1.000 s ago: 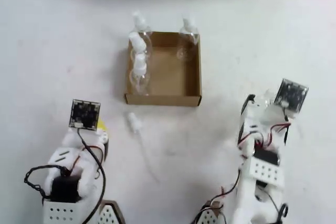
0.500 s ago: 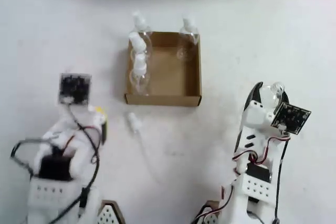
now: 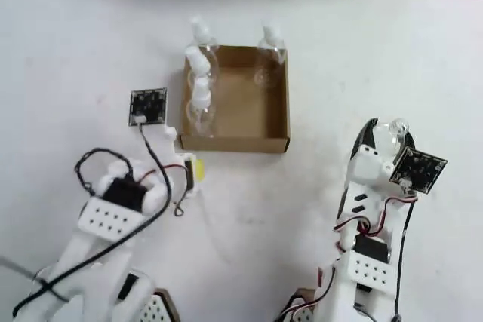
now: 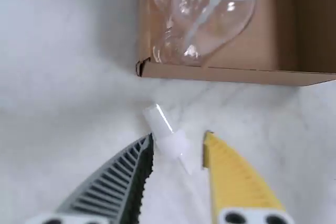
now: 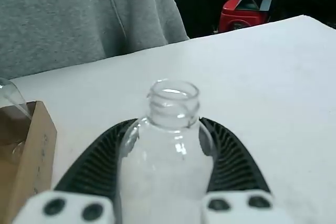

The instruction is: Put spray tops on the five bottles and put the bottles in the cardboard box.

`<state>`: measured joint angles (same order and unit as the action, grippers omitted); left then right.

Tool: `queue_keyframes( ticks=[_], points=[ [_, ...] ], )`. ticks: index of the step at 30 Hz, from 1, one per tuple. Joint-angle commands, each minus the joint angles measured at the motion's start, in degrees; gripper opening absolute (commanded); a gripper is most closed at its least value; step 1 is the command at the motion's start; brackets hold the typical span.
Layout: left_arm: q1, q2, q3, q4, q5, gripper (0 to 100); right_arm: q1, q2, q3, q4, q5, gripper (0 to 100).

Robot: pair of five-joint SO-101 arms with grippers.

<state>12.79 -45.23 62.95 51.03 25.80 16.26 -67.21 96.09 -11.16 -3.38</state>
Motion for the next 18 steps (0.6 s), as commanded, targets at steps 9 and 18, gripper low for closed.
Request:
queue_keyframes(
  ticks=[9,18],
  points=[
    [0.2,11.8,1.6,-7.3,8.4,26,-0.3,-0.5,0.5,0.3,0.1,1.5],
    [0.7,23.5,-1.4,-10.9,11.8,26,-0.3,-0.9,0.5,1.6,0.2,1.5]
  ],
)
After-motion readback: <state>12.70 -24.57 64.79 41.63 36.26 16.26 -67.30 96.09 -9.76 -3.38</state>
